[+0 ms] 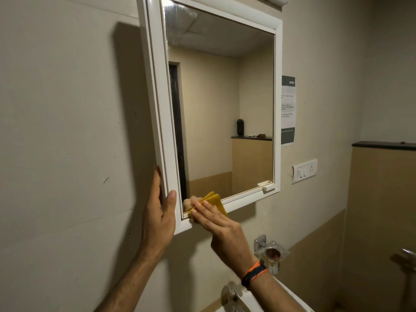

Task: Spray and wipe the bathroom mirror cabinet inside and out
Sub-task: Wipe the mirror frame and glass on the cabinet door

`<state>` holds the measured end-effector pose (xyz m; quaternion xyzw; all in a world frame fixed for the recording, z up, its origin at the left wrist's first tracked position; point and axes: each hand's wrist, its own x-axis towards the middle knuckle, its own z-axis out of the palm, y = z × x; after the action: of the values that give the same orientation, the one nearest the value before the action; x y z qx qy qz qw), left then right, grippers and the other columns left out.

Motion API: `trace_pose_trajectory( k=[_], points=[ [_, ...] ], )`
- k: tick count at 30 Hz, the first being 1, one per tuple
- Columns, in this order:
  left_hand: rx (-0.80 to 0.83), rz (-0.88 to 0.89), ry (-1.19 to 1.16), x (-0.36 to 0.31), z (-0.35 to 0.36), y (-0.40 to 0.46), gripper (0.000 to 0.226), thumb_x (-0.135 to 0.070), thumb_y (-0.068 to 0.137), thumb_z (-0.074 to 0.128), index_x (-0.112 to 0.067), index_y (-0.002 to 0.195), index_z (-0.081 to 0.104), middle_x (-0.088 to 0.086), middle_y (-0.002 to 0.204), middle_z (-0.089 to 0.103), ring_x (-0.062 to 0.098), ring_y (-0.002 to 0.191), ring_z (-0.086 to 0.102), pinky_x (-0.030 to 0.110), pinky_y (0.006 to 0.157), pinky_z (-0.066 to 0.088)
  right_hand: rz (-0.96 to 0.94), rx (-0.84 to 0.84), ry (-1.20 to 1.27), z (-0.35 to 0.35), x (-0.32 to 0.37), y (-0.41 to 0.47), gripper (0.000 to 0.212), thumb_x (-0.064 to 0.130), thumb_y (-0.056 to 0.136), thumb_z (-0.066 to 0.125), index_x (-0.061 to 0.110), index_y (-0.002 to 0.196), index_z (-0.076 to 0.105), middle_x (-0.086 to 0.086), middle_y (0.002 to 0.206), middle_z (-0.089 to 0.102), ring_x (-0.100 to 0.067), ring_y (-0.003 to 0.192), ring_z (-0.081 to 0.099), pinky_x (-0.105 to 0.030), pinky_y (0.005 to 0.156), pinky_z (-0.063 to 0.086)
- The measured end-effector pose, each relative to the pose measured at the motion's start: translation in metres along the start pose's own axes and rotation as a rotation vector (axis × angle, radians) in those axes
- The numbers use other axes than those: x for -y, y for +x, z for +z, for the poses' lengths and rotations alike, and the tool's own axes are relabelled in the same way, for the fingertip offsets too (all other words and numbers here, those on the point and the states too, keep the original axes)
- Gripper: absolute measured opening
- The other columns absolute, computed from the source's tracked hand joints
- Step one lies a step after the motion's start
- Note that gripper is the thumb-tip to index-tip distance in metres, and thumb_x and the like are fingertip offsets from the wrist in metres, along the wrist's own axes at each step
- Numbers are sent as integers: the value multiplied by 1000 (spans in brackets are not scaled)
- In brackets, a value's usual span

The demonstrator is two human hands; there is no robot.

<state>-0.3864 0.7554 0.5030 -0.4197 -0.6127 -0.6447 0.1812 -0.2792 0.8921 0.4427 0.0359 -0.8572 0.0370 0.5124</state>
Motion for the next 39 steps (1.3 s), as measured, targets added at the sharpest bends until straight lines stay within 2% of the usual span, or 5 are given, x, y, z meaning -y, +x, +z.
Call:
trace_pose_trajectory(
  k=[16,21,26,35,39],
  points=[
    [-19,-32,-8,2,4,-6,59,-23,102,46,-30,154,20,-24,150,32,0,139,35,30,115,32,694,-133,93,-45,-73,-11,77,-22,74,53,23,137,52,7,141,50,-6,135,42,-31,115,32],
    [-16,-34,-29,2,3,-5,59,-22,101,47,-28,154,21,-47,136,26,-26,126,30,2,103,28,699,-165,189,-22,-19,-11,72,-18,80,53,20,140,48,5,144,47,-11,139,39,-29,114,33],
    [-5,-63,-40,1,3,-5,60,-24,101,47,-29,154,20,-49,133,25,-33,119,28,-5,95,27,629,-113,232,-1,34,-15,83,-20,71,51,23,142,47,9,147,39,-7,142,32,-20,116,25],
    [28,-83,-111,-1,0,-5,60,-30,100,48,-41,151,18,-43,140,29,-7,132,39,38,108,42,497,140,324,-6,65,-23,78,-14,73,48,27,139,50,8,146,44,4,136,36,-22,113,35],
    [87,-153,-225,1,-4,-4,62,-27,100,50,-51,147,19,-14,153,36,30,127,54,57,101,46,544,41,401,-17,72,-19,78,-9,70,48,38,133,51,28,133,48,22,125,38,-18,107,40]
  ],
)
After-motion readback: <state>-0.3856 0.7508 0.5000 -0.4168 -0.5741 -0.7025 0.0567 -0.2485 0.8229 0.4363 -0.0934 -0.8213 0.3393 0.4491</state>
